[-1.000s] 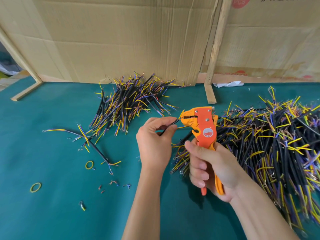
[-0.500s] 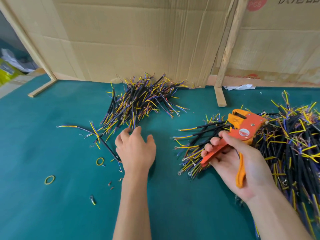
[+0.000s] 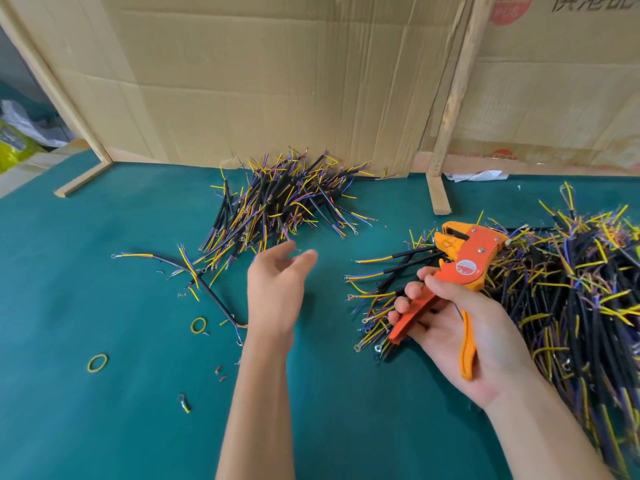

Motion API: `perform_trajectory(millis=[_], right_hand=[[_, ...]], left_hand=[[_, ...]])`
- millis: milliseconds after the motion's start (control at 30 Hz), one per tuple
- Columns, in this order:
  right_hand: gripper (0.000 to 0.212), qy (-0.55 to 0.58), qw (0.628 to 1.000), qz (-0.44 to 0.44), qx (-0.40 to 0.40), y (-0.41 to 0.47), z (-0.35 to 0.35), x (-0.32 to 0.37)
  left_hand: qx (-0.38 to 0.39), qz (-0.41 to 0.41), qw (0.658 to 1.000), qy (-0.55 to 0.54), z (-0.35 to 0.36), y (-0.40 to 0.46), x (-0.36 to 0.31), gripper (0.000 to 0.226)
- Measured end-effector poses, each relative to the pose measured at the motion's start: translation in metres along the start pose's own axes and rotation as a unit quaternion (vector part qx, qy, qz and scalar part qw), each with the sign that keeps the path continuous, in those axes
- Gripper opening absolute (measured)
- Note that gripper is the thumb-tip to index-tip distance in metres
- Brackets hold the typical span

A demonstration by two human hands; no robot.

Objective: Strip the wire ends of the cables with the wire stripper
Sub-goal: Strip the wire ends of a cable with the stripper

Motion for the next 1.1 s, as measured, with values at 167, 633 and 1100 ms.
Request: perform_trajectory(millis=[167, 633, 1100], right_hand=[[0.052, 0.008, 0.999, 0.004, 0.035, -0.001, 0.009, 0.0], [0.076, 0.011, 0.993, 0.016, 0.116, -0.009, 0.018, 0.004], [0.08, -0.049, 0.974, 0.019, 0.219, -0.02, 0.039, -0.001]], left_hand=[[0.16, -0.087, 0.97, -0.164, 0.041, -0.013, 0.013, 0.07], [0.468, -0.111, 0.87, -0.108, 0.077, -0.062, -0.003, 0.04], [0.463, -0.162, 0.871, 0.006, 0.073, -0.06, 0.022, 0.043]])
Point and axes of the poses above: each hand's wrist, its own y-axis towards the middle knuckle, its own z-axis out of the palm, x = y × z, the point moved 10 cm from there along y, towards the middle knuckle, and after that the axes turned 14 degrees about -y, right-handed, at the moved point
